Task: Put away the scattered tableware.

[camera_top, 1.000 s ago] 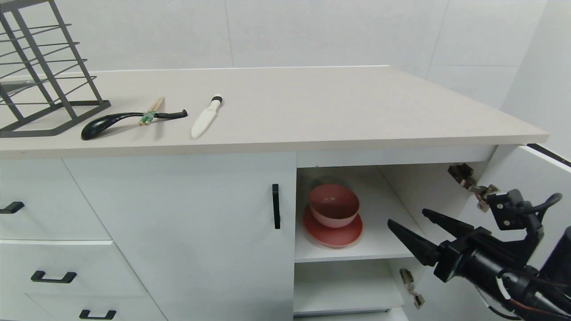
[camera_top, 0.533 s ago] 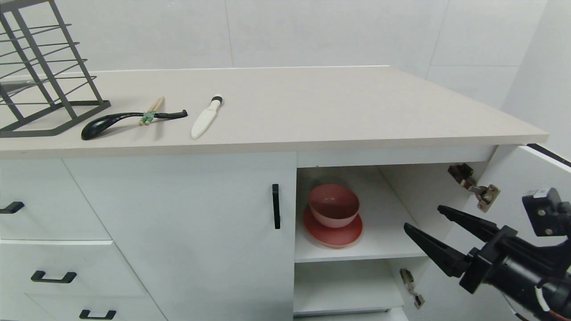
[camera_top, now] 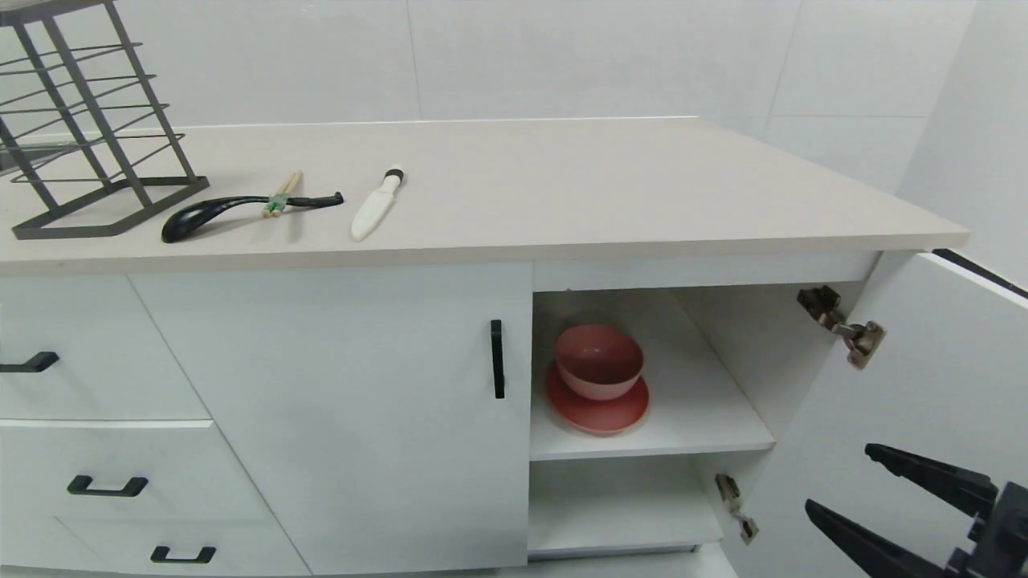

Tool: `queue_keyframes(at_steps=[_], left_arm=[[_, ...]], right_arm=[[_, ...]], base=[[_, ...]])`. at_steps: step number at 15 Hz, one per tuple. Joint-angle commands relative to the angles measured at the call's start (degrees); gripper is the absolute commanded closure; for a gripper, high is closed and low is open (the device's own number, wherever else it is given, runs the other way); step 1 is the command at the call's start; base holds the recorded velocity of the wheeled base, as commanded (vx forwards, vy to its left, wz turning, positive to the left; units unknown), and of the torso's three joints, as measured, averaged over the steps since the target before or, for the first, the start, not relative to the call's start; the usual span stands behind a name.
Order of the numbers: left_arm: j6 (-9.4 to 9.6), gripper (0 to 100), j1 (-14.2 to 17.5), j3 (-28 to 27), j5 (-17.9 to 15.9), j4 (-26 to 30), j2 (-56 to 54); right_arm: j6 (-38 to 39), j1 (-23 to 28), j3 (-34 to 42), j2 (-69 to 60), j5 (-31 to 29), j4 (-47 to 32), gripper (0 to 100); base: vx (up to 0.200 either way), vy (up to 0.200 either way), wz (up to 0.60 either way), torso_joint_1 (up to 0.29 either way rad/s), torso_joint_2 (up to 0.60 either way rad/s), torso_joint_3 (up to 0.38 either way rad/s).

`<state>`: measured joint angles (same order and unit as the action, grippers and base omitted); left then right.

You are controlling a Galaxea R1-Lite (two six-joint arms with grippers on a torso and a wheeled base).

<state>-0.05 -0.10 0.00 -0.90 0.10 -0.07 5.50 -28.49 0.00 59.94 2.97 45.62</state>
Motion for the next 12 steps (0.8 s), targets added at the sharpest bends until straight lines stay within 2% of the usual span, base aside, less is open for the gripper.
queue_keyframes(at_steps=[1,5,9,12], left_arm=[[-0.04,0,0.01,0.0,-0.06,-0.01,0.07],[-0.04,0,0.01,0.0,0.02,-0.01,0.07],[0.05,0,0.01,0.0,0.02,-0.01,0.07],[0.05,0,0.01,0.0,0.02,-0.01,0.07]], right_arm=[[-1.98,1.95,-0.09,-11.34,-0.43,-5.19,0],[-2.42,3.0,-0.09,-16.08,-0.51,-8.7,0],[-2.51,4.06,-0.09,-22.76,-0.51,-15.21,0],[-2.51,7.66,-0.26,-26.45,-0.51,-18.9,0]], base=[[-0.2,0.0,0.0,-0.007,0.0,0.007],[0.0,0.0,0.0,0.0,0.0,0.0],[-0.2,0.0,0.0,0.008,0.0,0.001],[-0.2,0.0,0.0,-0.002,0.0,0.004]])
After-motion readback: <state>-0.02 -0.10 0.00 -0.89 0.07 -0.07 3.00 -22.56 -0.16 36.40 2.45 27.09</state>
